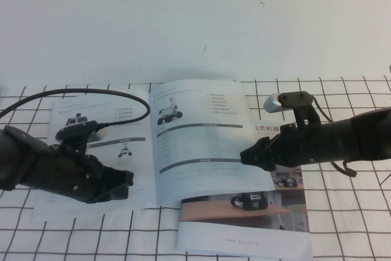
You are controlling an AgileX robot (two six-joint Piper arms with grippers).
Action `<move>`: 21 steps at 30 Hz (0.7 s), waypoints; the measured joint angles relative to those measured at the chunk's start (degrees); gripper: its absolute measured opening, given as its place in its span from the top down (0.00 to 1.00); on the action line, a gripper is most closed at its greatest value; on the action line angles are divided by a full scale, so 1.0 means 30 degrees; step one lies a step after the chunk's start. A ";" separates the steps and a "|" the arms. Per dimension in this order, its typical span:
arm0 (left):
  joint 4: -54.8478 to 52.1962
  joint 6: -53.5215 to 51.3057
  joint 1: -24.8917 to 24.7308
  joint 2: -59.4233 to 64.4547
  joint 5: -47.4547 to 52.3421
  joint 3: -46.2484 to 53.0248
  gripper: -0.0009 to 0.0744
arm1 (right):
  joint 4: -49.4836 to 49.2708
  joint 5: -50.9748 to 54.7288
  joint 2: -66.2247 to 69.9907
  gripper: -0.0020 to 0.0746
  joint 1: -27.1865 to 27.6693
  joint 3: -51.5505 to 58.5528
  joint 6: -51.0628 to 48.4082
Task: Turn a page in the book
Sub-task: Open the closed book
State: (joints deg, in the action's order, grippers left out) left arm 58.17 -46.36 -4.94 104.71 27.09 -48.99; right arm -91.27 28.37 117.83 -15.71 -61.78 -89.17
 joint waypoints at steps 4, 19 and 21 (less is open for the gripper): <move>0.0000 0.0000 0.0000 0.0000 0.0000 0.0000 0.99 | -0.0246 0.0254 0.0292 0.43 0.0000 -0.0028 -0.0026; 0.0000 0.0034 0.0000 0.0000 0.0000 0.0000 0.99 | -0.2154 0.3056 0.0824 0.43 0.0000 -0.0157 -0.0815; 0.0000 0.0034 0.0000 0.0000 0.0000 0.0000 0.99 | -0.2194 0.3592 0.0853 0.43 0.0000 -0.0157 -0.0883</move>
State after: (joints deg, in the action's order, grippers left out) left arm 58.17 -46.26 -4.94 104.71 27.09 -48.99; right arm -97.85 39.15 120.39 -15.71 -62.25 -91.82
